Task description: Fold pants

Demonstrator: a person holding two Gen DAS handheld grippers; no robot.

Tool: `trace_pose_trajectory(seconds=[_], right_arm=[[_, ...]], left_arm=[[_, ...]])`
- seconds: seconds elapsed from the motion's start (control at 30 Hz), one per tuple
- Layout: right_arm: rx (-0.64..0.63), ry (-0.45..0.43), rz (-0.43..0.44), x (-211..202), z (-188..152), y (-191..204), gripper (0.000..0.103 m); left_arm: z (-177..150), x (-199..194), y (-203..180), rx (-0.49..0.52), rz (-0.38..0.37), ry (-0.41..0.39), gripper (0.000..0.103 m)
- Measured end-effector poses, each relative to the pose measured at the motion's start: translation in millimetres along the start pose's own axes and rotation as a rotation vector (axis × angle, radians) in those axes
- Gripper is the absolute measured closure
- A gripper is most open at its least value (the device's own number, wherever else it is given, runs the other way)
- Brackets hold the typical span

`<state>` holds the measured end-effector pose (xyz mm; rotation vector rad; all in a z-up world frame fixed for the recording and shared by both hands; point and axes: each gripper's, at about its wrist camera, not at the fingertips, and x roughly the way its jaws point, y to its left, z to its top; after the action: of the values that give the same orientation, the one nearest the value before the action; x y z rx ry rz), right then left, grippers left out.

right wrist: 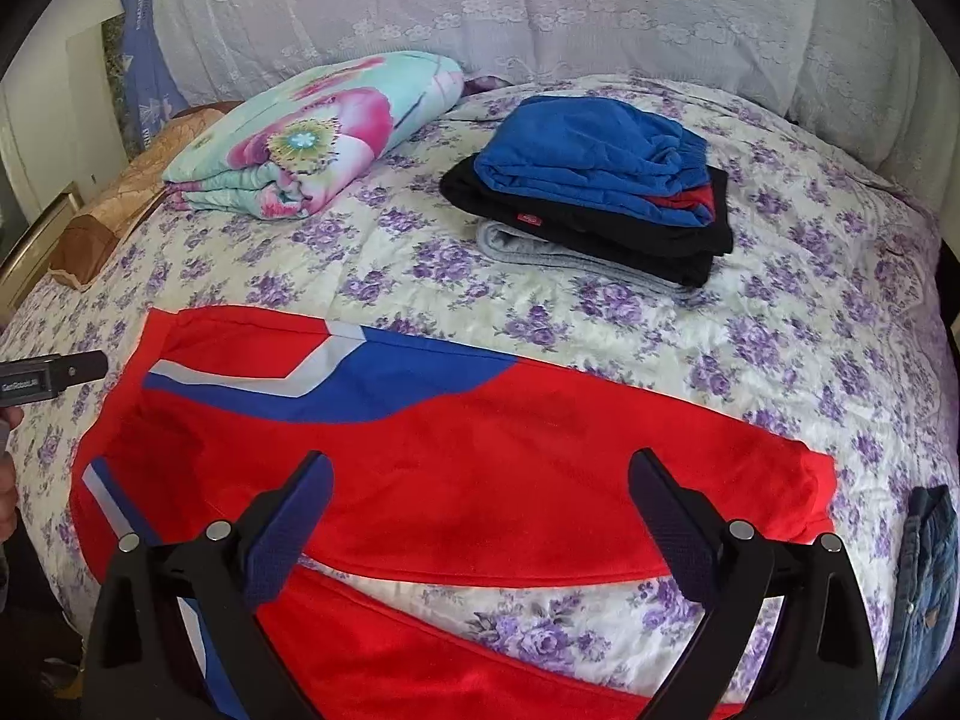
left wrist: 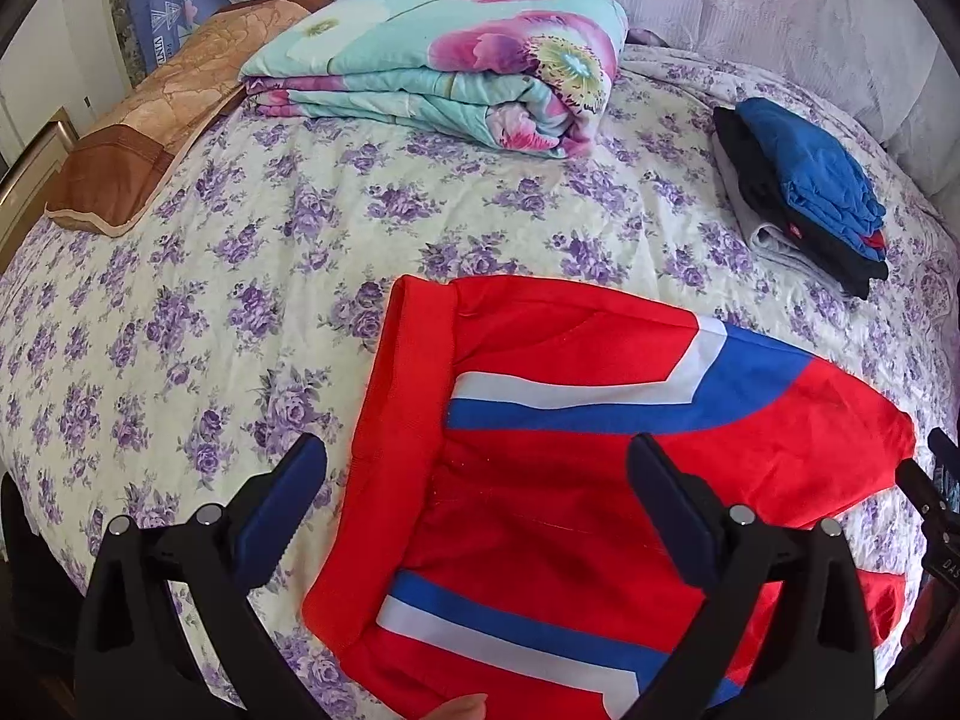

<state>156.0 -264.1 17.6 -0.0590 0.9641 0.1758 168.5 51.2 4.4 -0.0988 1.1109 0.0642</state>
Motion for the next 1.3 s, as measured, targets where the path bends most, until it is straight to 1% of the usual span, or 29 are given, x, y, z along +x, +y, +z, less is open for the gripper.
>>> trace_pose_trajectory(seconds=[0.07,0.17,0.33,0.4,0.47,0.5,0.57,0.63,0.67,0.7,0.73,0.87,0.93,1.03,1.13,1.3], right_arm=[[-0.043,0.001,0.042,5,7,0,0.004],[-0.114,0.009,0.144,15,19,-4,0.004],[-0.223,-0.035,0.301,33,34,-19,0.004],[-0.259,-0.048,0.341,42,40,-27,0.004],[-0.293,-0.037,0.378,55,48,-33,0.004],[-0.305,-0.028,0.388,62,52,-36,0.005],[-0.332,-0.003,0.409,77,59,-38,0.015],[-0.362,0.056,0.430,94,64,-35,0.031],[-0.381,0.087,0.443,103,65,-33,0.037],[-0.400,0.115,0.456,111,66,-31,0.046],[-0.416,0.136,0.462,119,67,-29,0.051],[-0.460,0.174,0.464,140,70,-25,0.051],[-0.487,0.196,0.469,150,72,-24,0.051],[-0.533,0.231,0.487,161,72,-19,0.051],[-0.557,0.259,0.499,170,73,-15,0.051],[-0.561,0.294,0.502,183,72,-12,0.052]], left_arm=[[5,3,3,-0.005,-0.003,0.001,0.005],[12,8,12,-0.030,-0.015,0.000,0.005],[20,17,34,-0.076,-0.002,0.018,0.005],[20,19,43,-0.095,0.004,0.021,0.005],[20,21,53,-0.120,0.003,0.025,0.005],[20,22,57,-0.135,0.004,0.029,0.005],[20,26,65,-0.162,0.010,0.037,0.005],[22,30,70,-0.179,0.014,0.049,0.005],[24,34,71,-0.183,0.017,0.056,0.005],[26,36,72,-0.186,0.017,0.059,0.005],[29,40,72,-0.187,0.012,0.062,0.005],[40,52,70,-0.178,-0.002,0.076,0.005],[46,58,68,-0.160,-0.028,0.081,0.005],[55,69,64,-0.111,-0.067,0.085,0.005],[65,81,61,-0.058,-0.086,0.089,0.005],[75,98,54,0.043,-0.097,0.067,0.005]])
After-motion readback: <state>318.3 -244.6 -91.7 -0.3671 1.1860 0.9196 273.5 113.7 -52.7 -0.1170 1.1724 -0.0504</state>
